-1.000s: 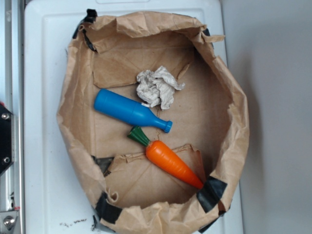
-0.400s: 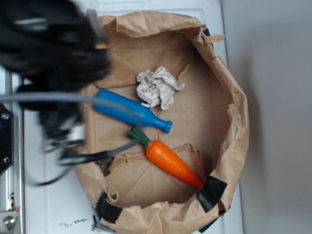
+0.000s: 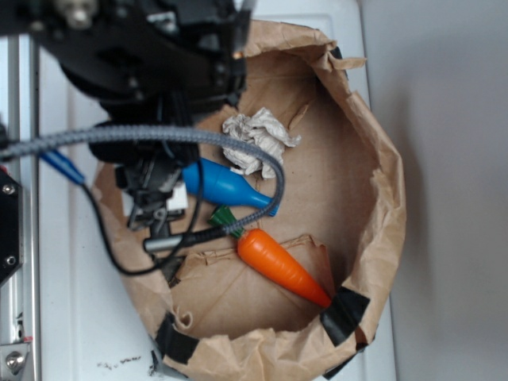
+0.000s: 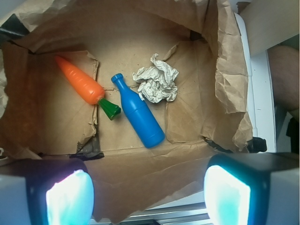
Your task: Grab the carrot.
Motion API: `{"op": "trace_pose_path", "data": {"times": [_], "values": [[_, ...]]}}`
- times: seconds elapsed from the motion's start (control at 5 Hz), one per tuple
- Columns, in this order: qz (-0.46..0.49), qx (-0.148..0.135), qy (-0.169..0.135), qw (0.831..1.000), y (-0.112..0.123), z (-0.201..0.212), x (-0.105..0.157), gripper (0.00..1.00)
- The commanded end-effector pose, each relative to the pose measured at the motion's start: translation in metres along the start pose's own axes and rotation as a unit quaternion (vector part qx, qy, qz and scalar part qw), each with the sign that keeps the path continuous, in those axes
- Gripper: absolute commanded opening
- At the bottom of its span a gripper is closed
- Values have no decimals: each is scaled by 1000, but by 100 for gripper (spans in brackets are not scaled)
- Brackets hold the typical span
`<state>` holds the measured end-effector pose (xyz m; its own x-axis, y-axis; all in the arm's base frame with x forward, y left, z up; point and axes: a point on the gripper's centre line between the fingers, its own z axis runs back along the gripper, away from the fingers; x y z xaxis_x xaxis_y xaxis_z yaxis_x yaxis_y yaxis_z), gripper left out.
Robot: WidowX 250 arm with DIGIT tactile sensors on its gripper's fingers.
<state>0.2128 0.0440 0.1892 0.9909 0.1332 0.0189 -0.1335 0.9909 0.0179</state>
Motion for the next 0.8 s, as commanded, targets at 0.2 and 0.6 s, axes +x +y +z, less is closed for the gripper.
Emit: {"op": "trace_pose_path", "data": {"times": [0.2,0.6], "values": [[-14,56,-23,998,-31,-32,30,100],[-94,0,-25,995,-53,-55,31,100]]}}
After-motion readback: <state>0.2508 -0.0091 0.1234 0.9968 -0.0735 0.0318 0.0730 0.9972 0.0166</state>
